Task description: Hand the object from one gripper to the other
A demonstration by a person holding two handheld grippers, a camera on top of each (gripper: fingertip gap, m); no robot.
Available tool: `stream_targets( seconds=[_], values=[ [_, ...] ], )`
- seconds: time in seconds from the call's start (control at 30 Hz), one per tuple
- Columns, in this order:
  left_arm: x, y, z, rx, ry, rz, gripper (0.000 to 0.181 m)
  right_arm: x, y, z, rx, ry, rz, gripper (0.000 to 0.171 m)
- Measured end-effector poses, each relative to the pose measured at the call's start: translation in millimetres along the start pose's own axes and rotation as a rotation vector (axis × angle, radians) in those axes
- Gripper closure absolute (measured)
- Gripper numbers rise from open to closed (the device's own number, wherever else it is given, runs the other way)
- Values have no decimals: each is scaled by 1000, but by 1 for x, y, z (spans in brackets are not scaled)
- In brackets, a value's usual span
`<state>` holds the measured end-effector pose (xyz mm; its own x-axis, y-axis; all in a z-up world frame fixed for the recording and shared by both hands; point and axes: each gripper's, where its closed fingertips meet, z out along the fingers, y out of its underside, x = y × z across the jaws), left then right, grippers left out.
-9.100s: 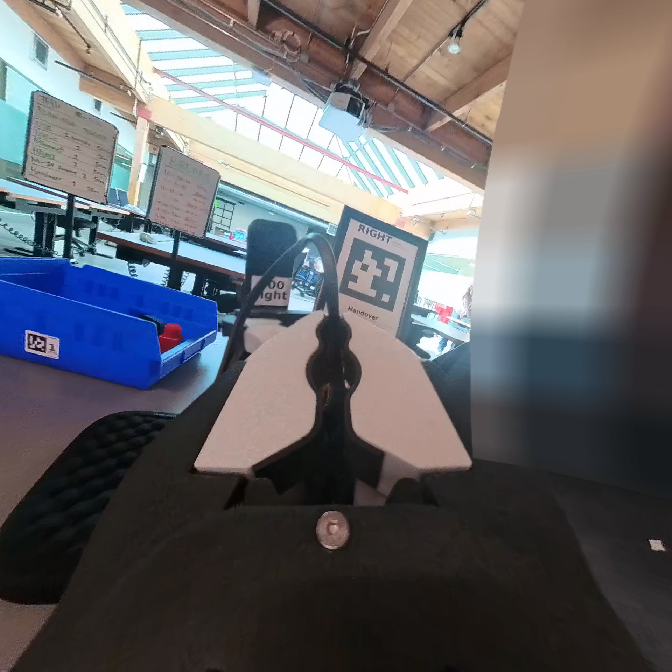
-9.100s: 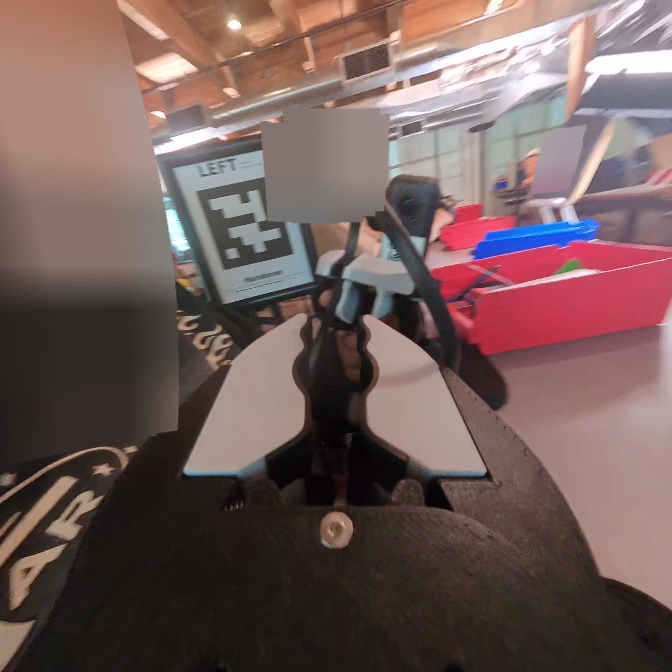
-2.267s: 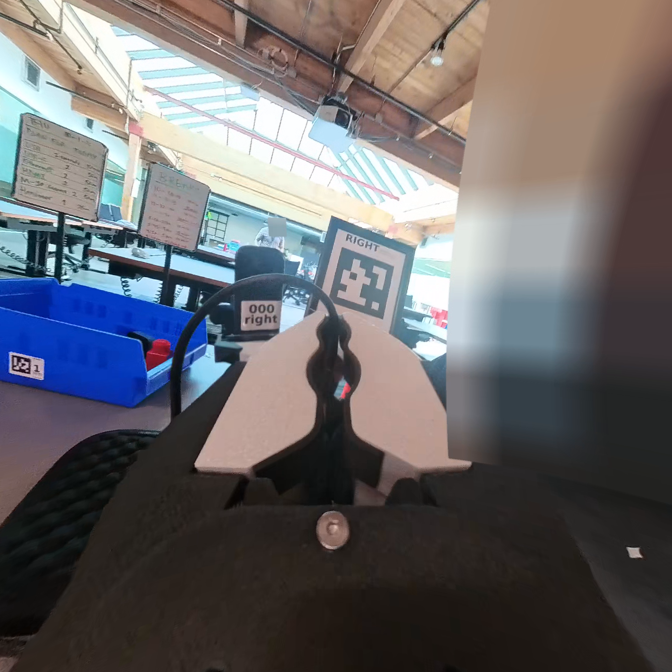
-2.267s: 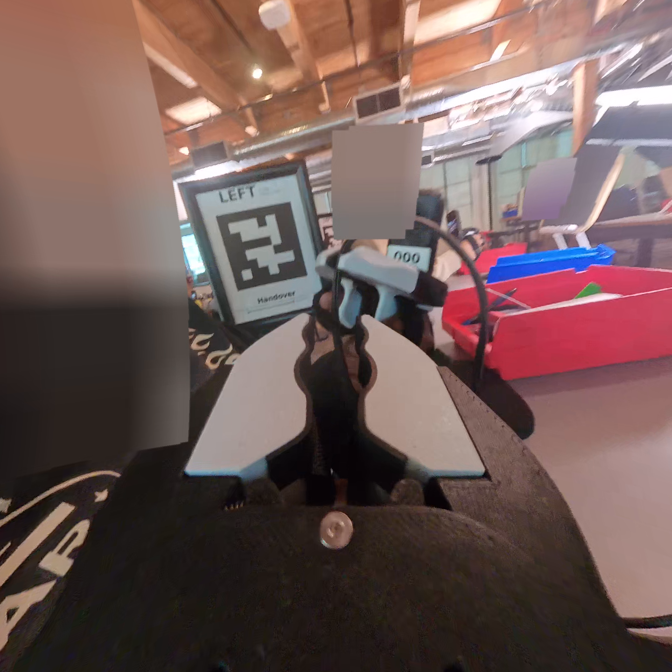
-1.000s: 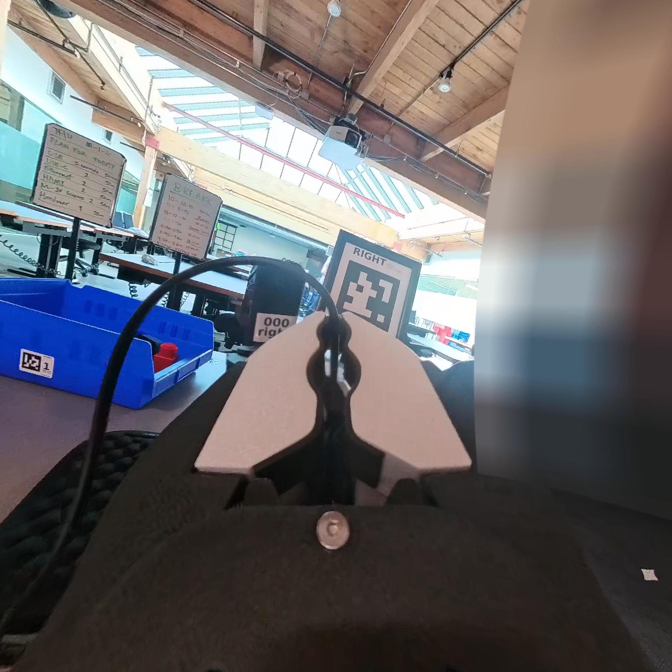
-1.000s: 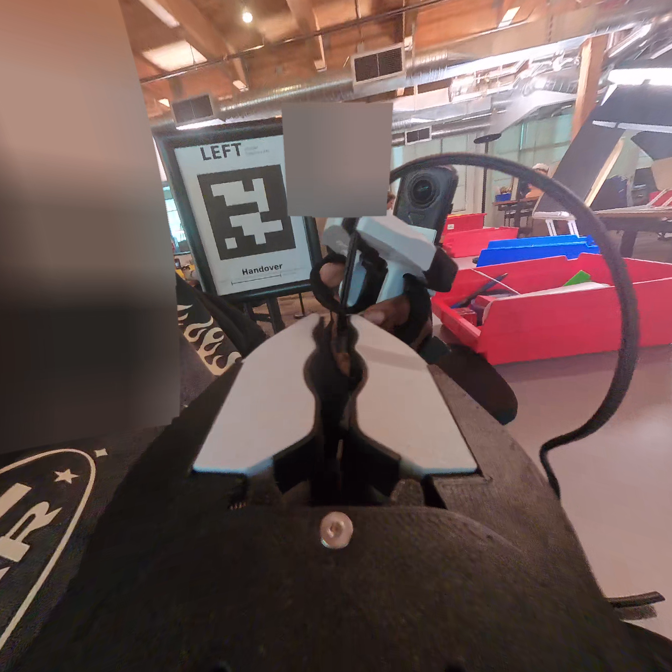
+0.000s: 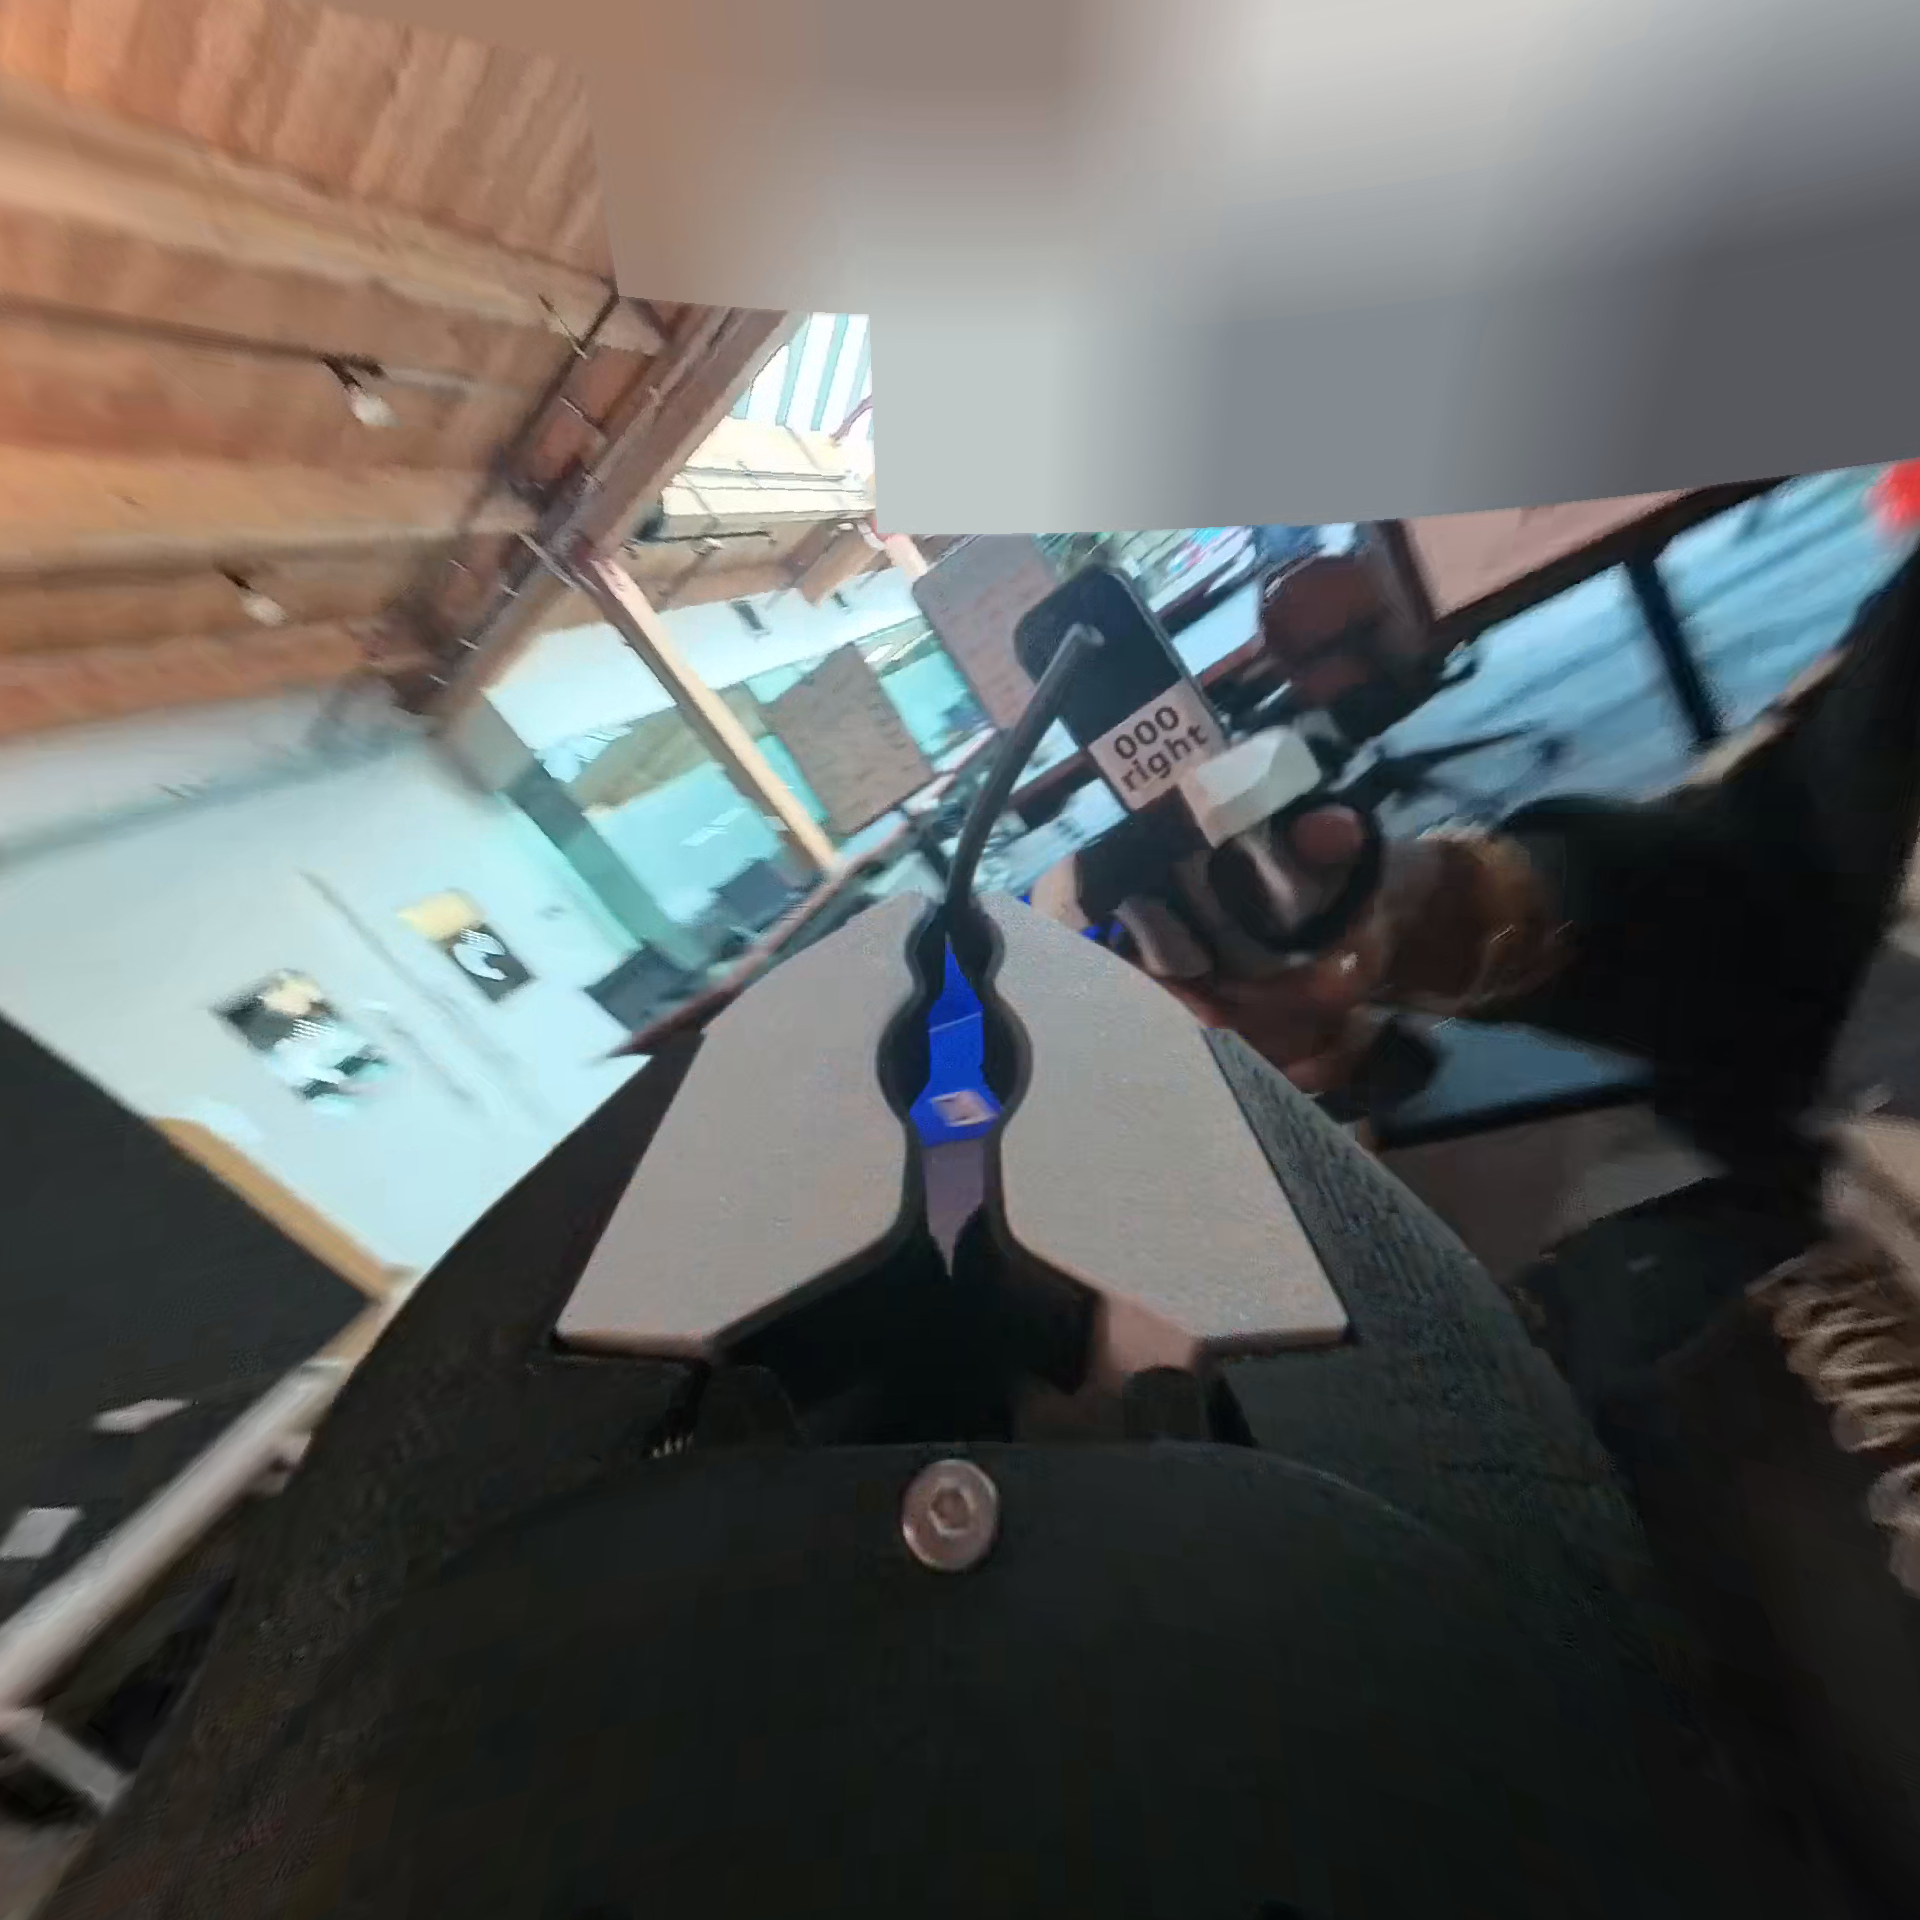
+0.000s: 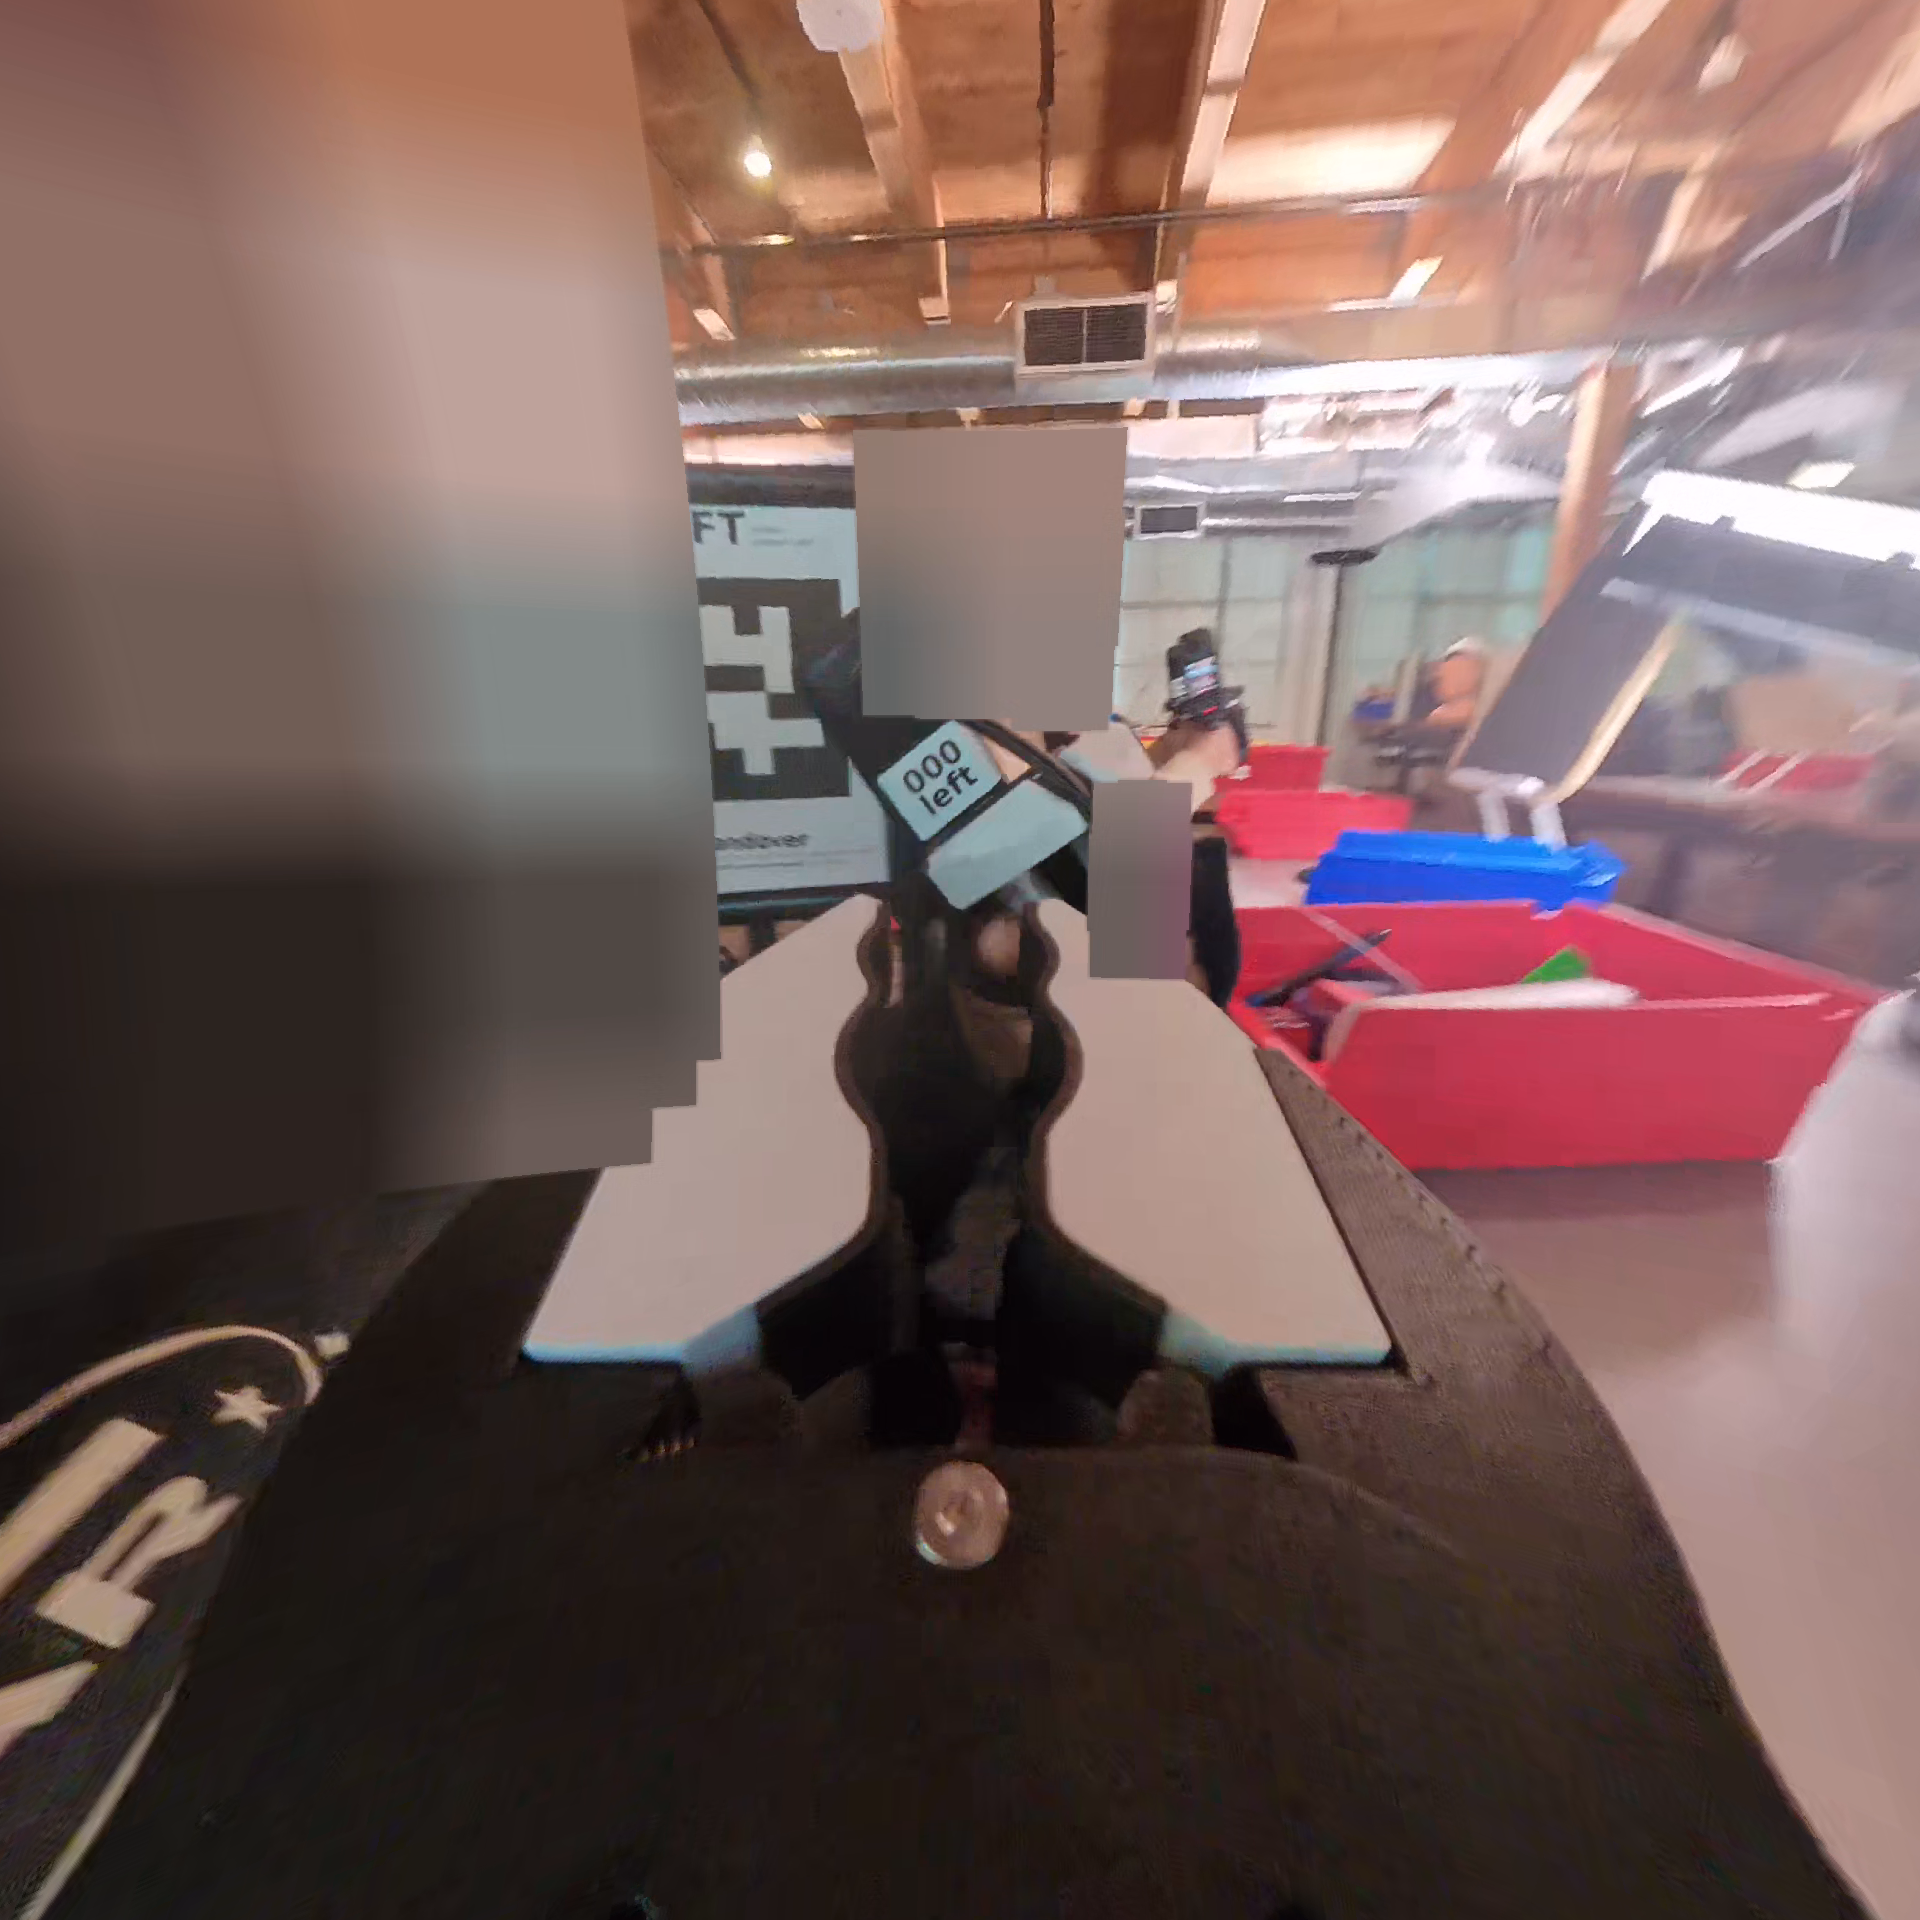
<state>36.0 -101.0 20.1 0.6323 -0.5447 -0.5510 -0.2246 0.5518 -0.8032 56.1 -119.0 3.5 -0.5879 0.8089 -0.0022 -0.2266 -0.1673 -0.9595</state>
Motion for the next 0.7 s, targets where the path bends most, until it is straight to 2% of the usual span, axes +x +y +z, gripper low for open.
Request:
stream_targets(
  seconds=[0.03,0.13,0.2,0.33,0.4,0.47,0.63,0.7],
  values=[
    [-1,-1,-1,15,31,-103,178,1,-3,-2,-4,23,-68,146],
    [-3,4,-1,15,97,-381,178,14,-6,-7,-17,152,-245,149],
    [-2,8,1,6,131,-467,178,19,1,-5,-64,191,-267,149],
    [3,11,3,-9,156,-503,178,33,19,-3,-159,255,-273,150],
    [4,11,3,-20,159,-502,178,34,27,-2,-203,247,-267,163],
    [7,11,5,-22,170,-515,178,32,30,-1,-218,231,-237,166],
    [8,8,7,19,179,-565,175,30,27,-2,-176,194,-157,167],
    [8,13,8,1,179,-597,163,31,20,-3,-116,177,-110,167]
  ],
)
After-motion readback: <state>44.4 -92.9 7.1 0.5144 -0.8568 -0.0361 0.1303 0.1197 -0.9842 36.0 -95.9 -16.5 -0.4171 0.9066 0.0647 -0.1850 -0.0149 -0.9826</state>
